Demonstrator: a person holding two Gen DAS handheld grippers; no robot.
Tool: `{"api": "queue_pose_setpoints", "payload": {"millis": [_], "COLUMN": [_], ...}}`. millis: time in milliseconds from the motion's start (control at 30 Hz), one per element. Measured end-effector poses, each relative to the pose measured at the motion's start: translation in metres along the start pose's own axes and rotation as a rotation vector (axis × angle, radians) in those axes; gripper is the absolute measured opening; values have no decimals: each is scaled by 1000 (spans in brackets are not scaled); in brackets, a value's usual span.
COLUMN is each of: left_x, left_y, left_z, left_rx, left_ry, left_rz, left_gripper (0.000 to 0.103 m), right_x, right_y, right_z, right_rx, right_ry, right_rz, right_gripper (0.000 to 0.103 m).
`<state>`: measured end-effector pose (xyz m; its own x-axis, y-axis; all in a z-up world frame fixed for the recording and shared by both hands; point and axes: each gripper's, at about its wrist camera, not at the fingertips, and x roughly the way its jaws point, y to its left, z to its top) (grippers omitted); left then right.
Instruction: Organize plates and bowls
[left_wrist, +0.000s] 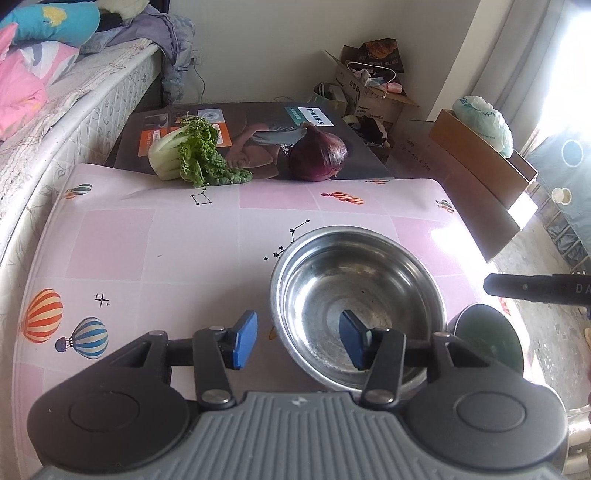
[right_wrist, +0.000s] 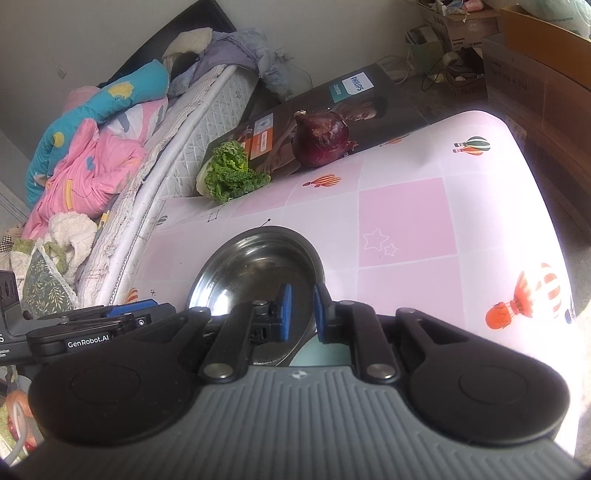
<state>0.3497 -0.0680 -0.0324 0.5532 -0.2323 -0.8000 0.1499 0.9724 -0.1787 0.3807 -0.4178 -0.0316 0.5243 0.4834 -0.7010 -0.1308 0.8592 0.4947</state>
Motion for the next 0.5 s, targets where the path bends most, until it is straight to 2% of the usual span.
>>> {"api": "queue_pose_setpoints", "payload": {"millis": [67,267,500], "left_x": [-7,-21,-26], "left_y": [-8,-31,-60], "left_z": [-4,-11,-20], "left_rx": [31,88,141], "left_ry": [-2,-2,0], "left_rz": [-14,-80,-130], "left_gripper": [59,64,65], "right_x": [-12,-43,-77], "right_y": [-4,-12,-14], "right_z": [-6,-25,-42], "right_rx": [13,43,42], "right_ry": [-13,-40,-74], "right_rz": [22,75,96], "right_gripper": [15,20,27]}}
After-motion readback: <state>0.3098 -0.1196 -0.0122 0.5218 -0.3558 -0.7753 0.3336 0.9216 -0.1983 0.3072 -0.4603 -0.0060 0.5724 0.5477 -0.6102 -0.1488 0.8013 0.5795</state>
